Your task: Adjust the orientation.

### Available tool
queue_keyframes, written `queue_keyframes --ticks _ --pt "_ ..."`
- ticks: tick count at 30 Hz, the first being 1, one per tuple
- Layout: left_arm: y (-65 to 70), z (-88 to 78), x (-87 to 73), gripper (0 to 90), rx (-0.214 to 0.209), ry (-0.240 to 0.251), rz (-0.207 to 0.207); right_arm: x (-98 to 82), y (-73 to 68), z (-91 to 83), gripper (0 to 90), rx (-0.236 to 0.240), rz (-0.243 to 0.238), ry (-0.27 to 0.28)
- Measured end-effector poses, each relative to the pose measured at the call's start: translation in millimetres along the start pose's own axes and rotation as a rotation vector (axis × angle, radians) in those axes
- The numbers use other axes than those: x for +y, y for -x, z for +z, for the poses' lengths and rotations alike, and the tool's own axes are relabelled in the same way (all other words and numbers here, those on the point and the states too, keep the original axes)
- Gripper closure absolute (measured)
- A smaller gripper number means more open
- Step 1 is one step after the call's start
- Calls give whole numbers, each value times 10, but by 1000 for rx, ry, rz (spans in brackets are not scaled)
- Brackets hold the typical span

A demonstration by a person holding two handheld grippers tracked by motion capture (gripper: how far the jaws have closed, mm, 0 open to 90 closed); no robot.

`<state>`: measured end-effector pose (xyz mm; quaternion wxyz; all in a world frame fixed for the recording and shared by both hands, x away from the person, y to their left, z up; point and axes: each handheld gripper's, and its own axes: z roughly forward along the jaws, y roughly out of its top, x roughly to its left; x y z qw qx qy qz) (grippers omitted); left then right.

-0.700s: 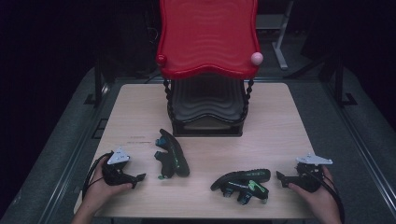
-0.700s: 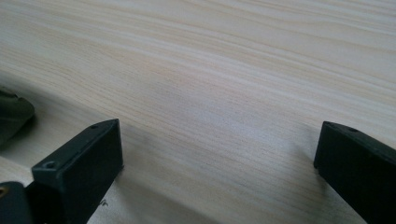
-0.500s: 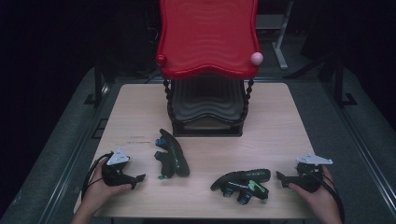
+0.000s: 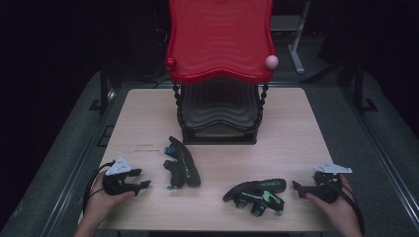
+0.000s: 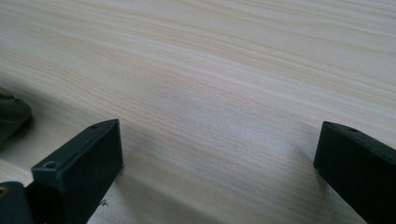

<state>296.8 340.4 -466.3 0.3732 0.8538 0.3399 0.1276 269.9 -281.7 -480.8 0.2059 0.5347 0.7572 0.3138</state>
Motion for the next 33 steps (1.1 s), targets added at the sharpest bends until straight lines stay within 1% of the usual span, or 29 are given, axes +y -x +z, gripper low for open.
queue_keyframes --ticks 2,7,11,17,24,27,28,29,30,32,33 --pt "18 6 32 416 -16 1 19 0 0 0 7 0 0 0" --pt "68 20 157 465 -44 39 47 0 0 0 7 0 0 0" --pt "107 58 269 475 -62 67 72 1 0 1 7 0 0 0" --pt "97 178 375 492 -83 71 95 1 1 2 7 -1 0 1" --pt "111 348 481 507 -104 57 124 1 1 2 7 -1 0 1" --pt "109 420 506 510 -107 57 124 1 1 2 7 -1 0 1" --pt "108 429 510 521 -110 58 126 1 1 3 7 -1 -1 1" --pt "107 441 514 572 -112 59 126 1 1 2 7 -1 0 1" --pt "104 449 518 572 -118 56 123 1 1 2 7 -1 0 1" --pt "98 457 529 615 -121 60 114 2 2 4 7 0 -2 2" --pt "97 460 536 649 -133 57 116 3 3 6 7 0 -2 2"
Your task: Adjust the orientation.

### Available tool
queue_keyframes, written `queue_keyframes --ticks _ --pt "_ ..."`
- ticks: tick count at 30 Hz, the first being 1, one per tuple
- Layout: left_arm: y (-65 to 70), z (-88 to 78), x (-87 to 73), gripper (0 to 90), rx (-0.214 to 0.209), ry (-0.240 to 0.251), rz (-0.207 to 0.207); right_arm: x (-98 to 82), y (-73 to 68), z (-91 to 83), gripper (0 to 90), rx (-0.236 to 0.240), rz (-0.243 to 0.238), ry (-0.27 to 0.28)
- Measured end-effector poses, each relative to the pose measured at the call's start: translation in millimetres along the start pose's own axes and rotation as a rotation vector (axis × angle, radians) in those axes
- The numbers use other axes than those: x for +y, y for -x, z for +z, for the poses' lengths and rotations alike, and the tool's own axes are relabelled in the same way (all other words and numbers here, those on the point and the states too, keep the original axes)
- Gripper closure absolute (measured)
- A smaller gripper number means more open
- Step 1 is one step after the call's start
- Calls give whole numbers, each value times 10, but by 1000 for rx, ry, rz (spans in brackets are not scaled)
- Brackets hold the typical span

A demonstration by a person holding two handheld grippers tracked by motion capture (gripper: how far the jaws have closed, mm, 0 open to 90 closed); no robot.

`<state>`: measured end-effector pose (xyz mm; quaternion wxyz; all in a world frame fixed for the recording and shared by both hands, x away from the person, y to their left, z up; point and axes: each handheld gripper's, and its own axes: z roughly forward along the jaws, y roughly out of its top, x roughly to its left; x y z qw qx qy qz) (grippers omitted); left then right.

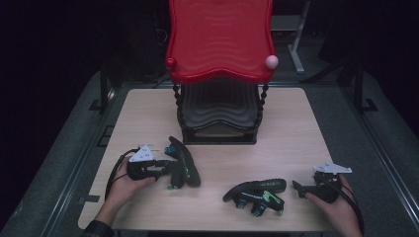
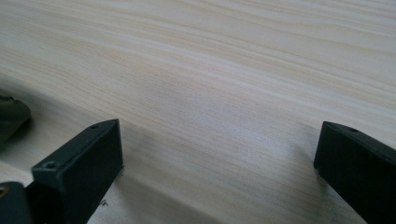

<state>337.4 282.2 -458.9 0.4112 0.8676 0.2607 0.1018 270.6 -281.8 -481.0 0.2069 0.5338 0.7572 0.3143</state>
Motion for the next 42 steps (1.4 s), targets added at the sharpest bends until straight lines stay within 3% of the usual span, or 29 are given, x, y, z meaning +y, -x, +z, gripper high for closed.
queue_keyframes --ticks 7,16,23,27,31,42 --pt "13 -30 34 744 -1 15 -19 1 1 2 7 0 -1 1" --pt "15 -232 37 790 -10 65 -79 1 1 2 8 0 -1 1" --pt "29 -416 -7 808 -14 74 -71 1 1 2 7 0 0 1" --pt "30 -411 14 797 -27 82 -61 2 2 2 7 1 0 0" --pt "29 -377 73 770 -63 121 -65 3 2 3 7 1 0 0" --pt "91 -193 275 746 -123 178 -60 5 3 5 7 1 -1 0"
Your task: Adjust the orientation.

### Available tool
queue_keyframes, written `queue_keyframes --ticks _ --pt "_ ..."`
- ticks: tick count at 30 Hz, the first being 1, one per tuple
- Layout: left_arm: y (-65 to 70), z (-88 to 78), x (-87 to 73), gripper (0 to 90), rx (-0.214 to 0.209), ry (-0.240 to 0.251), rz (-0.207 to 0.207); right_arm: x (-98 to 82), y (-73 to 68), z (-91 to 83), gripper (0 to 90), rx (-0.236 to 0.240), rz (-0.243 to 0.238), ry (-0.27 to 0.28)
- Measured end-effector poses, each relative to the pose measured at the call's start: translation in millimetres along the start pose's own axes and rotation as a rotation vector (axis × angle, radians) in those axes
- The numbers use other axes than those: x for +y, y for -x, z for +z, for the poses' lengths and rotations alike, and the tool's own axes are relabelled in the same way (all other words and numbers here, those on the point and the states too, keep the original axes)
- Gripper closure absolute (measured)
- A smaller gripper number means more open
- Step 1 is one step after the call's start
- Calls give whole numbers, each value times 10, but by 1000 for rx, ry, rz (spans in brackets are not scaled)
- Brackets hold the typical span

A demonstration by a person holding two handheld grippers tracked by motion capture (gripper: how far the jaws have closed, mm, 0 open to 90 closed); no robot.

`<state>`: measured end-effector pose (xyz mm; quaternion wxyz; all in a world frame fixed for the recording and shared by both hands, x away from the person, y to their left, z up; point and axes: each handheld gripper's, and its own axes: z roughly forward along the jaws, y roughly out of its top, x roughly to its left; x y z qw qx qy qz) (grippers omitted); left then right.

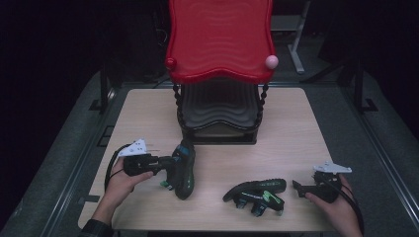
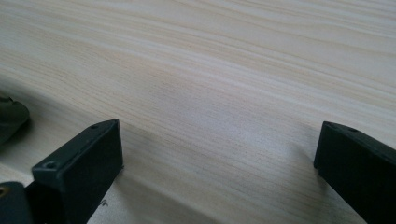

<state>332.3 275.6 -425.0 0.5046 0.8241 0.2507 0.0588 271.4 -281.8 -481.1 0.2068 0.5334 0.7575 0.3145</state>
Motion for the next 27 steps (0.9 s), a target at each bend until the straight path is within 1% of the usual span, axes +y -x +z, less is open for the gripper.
queue_keyframes --ticks 3,5,7,11,14,17,22,25,27 --pt "14 76 42 741 -11 -1 7 0 0 0 7 0 0 0" --pt "29 149 74 740 -21 -1 5 0 0 0 7 0 0 0" --pt "46 228 108 742 -32 -4 10 0 0 0 7 0 0 0" --pt "86 402 175 741 -50 -26 27 0 0 0 7 0 0 0" --pt "107 515 202 734 -65 -36 31 0 0 0 7 0 0 0" --pt "131 595 223 719 -71 -45 36 1 0 0 7 0 1 0" --pt "152 625 245 676 -65 -51 42 1 0 0 8 0 1 0" --pt "159 624 247 634 -70 -54 40 1 1 0 7 1 0 -1" --pt "154 639 243 603 -83 -55 31 1 0 0 7 1 0 -1"
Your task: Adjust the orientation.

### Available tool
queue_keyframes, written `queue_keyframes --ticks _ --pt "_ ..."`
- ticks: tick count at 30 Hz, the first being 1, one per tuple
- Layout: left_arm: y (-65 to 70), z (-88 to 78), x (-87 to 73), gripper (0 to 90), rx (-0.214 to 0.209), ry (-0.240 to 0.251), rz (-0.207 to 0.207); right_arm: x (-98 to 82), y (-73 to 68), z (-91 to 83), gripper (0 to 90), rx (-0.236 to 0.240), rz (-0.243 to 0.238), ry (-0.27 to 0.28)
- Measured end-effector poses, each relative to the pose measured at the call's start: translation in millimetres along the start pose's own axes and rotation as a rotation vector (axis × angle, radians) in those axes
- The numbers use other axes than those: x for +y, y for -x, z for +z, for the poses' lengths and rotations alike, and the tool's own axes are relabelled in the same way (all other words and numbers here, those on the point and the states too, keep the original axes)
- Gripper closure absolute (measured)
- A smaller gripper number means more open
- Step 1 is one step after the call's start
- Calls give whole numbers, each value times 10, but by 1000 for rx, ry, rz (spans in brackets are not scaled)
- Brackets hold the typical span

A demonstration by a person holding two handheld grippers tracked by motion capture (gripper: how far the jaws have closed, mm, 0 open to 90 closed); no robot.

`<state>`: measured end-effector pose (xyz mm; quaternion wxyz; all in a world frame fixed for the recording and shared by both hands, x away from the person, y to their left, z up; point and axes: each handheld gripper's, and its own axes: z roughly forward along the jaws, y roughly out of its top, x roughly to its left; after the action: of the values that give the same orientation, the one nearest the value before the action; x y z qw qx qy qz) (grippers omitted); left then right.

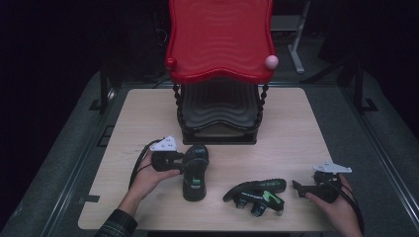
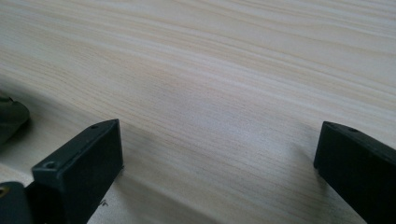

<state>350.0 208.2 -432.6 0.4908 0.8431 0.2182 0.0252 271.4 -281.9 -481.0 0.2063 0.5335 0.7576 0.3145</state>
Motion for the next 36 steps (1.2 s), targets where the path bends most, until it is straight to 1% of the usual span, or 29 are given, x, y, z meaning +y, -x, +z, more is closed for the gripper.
queue_keyframes --ticks 2,4,7,9,11,12,13,18,22,26,31,36 --pt "-10 25 -4 565 -23 2 -14 0 0 0 7 0 0 0" --pt "-18 57 -15 538 -41 -7 -20 0 0 0 7 0 -1 0" --pt "-39 109 -33 535 -64 -15 -34 0 0 0 7 0 0 0" --pt "-50 133 -34 585 -86 -2 -46 0 0 0 8 0 -1 0" --pt "-58 139 -30 627 -84 7 -45 0 0 0 7 0 0 0" --pt "-67 136 -30 650 -84 10 -47 0 0 0 7 0 0 0" --pt "-75 134 -33 655 -91 16 -56 0 1 0 7 0 -1 0" --pt "-83 107 -34 666 -94 27 -56 0 1 0 8 0 0 0" --pt "-82 84 -32 669 -103 37 -42 0 1 0 7 1 -1 0" --pt "-68 61 -8 670 -125 70 -40 0 1 0 7 1 -1 0" --pt "-24 6 75 670 -144 115 -28 0 2 -1 8 2 -1 0" --pt "19 -51 181 671 -152 138 -12 0 3 0 7 3 -3 0"
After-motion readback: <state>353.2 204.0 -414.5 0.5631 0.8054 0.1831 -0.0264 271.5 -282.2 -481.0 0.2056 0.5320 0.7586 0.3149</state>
